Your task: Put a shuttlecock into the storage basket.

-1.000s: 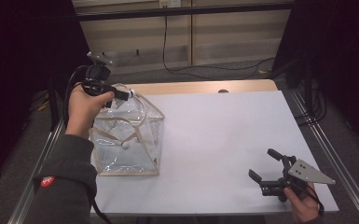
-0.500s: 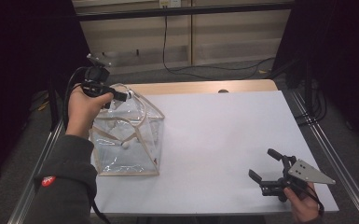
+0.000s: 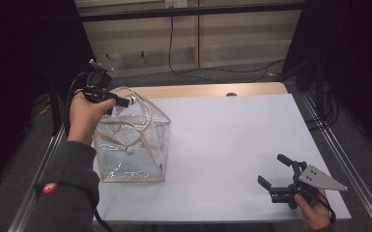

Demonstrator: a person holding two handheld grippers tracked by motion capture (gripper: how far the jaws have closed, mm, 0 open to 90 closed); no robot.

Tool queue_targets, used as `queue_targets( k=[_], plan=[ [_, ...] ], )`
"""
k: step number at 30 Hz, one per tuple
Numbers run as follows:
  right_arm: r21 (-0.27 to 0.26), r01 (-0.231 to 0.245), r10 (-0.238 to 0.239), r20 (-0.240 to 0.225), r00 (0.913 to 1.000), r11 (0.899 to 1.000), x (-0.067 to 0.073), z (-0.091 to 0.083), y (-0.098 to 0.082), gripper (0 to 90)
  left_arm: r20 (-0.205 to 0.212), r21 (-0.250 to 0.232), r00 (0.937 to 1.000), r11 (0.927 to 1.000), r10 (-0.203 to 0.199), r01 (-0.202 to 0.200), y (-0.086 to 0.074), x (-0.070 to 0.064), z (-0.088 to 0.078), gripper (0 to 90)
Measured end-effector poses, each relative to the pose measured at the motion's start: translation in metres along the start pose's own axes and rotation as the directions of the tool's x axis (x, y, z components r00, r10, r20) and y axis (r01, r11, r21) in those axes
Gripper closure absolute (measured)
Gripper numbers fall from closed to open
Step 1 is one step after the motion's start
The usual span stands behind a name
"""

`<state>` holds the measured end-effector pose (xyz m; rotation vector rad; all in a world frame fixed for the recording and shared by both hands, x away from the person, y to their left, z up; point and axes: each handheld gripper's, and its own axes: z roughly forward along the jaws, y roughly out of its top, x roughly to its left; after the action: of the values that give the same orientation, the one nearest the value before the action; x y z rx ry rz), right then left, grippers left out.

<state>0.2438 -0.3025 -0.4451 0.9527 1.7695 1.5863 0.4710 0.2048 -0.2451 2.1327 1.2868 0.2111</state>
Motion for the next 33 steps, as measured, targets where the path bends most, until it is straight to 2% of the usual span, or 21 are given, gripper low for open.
queue_targets(
  k=[21, 22, 33],
  plan=[
    [0.002, -0.003, 0.003, 0.001, 1.0000, 1.000, 0.000, 0.000, 0.000, 0.1, -0.002, 0.019, 0.9998, 0.9996, -0.021, 0.021, -0.009, 0.007, 0.012, 87.1],
    [0.003, -0.003, 0.003, 0.001, 1.0000, 1.000, 0.000, 0.000, 0.000, 0.1, -0.003, 0.025, 0.9999, 0.9996, -0.012, 0.012, -0.009, 0.008, 0.013, 87.0],
    [0.003, -0.002, 0.002, -0.004, 1.0000, 1.000, 0.001, 0.001, -0.001, 0.1, 0.005, 0.039, 0.9998, 0.9991, -0.018, 0.018, -0.013, 0.010, 0.020, 87.0]
  ],
)
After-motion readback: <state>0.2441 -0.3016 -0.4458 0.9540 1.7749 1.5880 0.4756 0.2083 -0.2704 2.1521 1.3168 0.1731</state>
